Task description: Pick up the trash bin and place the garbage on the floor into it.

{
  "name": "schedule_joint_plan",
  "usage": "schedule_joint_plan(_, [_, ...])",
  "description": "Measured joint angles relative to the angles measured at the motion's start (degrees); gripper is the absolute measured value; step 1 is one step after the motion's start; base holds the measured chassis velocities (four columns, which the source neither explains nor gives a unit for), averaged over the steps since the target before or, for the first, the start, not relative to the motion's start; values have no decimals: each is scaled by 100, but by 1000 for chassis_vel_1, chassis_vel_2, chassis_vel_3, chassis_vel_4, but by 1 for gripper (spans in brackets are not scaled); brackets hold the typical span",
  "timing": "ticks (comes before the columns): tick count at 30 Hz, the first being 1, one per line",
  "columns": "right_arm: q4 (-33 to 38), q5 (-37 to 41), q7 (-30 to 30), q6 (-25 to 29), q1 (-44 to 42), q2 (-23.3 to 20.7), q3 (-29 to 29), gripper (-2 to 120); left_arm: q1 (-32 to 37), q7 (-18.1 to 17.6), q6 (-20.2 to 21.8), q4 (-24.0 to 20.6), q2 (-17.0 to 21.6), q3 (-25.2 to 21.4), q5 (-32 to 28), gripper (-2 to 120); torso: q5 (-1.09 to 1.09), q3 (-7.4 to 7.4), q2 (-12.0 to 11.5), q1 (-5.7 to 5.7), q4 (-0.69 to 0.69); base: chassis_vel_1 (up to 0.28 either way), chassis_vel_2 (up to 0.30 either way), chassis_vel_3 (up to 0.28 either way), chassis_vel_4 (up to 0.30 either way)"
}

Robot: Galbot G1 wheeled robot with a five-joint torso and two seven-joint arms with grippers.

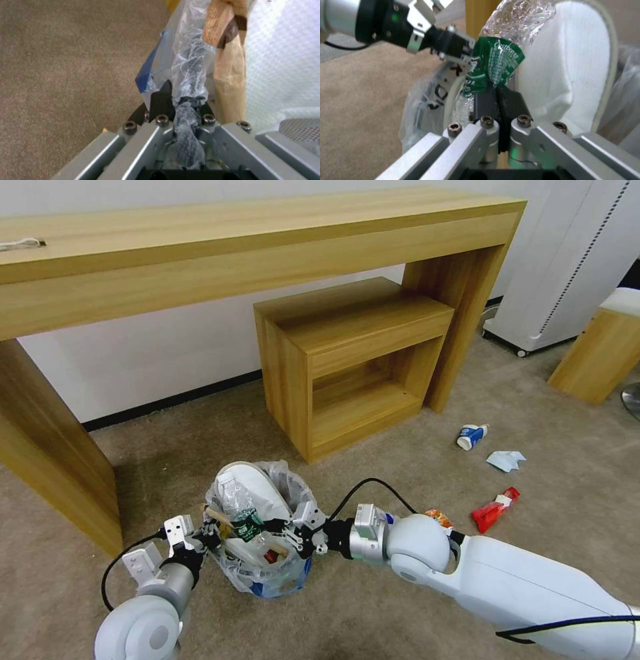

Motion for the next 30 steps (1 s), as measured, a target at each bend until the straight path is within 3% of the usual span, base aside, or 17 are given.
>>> schedule_joint_plan(24, [-382,-251,214,-64,31,203,-291,1,131,-11,0,-337,-60,-2,4,2,1,0,0,0,0,0,0,0,0])
schedule_joint_plan(30, [-408,-287,225,-55,15,238,-242,26,167,-6,2,-358,-61,-4,9,2,1,0,0,0,0,0,0,0,0])
